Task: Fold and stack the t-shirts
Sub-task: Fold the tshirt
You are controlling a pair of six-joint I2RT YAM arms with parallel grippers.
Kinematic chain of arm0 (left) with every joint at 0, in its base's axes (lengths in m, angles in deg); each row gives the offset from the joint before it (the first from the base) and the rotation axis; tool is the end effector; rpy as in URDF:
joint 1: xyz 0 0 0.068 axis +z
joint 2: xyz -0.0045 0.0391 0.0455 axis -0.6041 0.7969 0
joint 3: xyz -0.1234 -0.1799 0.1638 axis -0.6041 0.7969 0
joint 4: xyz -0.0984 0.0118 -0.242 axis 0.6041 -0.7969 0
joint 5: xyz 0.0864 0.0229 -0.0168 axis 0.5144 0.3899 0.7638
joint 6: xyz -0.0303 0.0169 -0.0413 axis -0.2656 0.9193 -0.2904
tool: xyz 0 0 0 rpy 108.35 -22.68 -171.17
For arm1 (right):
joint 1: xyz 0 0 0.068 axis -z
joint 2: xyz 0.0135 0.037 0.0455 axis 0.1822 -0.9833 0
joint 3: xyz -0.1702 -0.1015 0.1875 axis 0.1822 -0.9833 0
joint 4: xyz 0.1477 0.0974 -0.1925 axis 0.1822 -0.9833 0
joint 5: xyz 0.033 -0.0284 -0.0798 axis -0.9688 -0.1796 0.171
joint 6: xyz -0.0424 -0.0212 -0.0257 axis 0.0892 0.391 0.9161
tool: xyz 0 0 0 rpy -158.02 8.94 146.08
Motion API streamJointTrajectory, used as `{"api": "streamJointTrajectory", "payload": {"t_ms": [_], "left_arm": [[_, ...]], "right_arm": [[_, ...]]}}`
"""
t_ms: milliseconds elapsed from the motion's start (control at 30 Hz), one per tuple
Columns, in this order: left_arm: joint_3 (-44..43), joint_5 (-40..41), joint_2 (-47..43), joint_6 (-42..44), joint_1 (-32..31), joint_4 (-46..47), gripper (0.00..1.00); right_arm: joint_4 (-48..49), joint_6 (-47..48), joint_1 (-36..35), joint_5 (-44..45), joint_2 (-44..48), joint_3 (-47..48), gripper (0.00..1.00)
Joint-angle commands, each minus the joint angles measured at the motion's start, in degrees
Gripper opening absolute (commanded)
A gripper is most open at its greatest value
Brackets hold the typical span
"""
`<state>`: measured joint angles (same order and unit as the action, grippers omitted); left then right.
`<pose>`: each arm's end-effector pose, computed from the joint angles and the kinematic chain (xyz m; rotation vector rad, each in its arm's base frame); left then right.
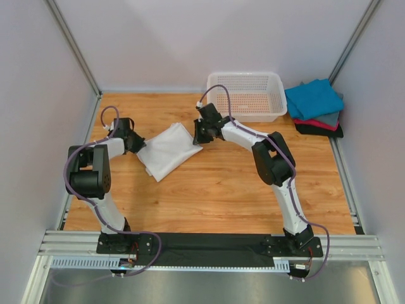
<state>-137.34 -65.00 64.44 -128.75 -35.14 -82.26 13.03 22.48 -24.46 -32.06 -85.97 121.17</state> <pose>0.3597 0.0116 0.1482 -1.1153 2.2170 -0.4206 0.4108 0.2952 0.1633 -0.2927 2.5595 0.6550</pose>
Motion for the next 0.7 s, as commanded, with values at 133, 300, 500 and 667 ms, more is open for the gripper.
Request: {"api": "streamJointTrajectory", "payload": {"t_ms": [133,300,500,667], "left_arm": [[-1.97,-4.76,-1.18,5.6,0.61,6.06,0.0],[-5.93,-5.91,-9.6,11.51,0.61,2.55,0.0],[2.4,-5.65,-22.96,9.86,0.53,0.08,0.0],[10.67,-7.66,-23.78,4.67,1.14,4.74,0.0]], "right_arm": [[0.11,1.39,-0.11,2.28,1.07,2.53,0.11],[-2.18,2.71,-0.02,0.97,5.81,5.26,0.12],[-1.83,3.41,-0.11,-2.02,11.18,2.9,0.14],[-1.47,4.12,-0.46,-1.24,12.32,-1.06,0.13]]}}
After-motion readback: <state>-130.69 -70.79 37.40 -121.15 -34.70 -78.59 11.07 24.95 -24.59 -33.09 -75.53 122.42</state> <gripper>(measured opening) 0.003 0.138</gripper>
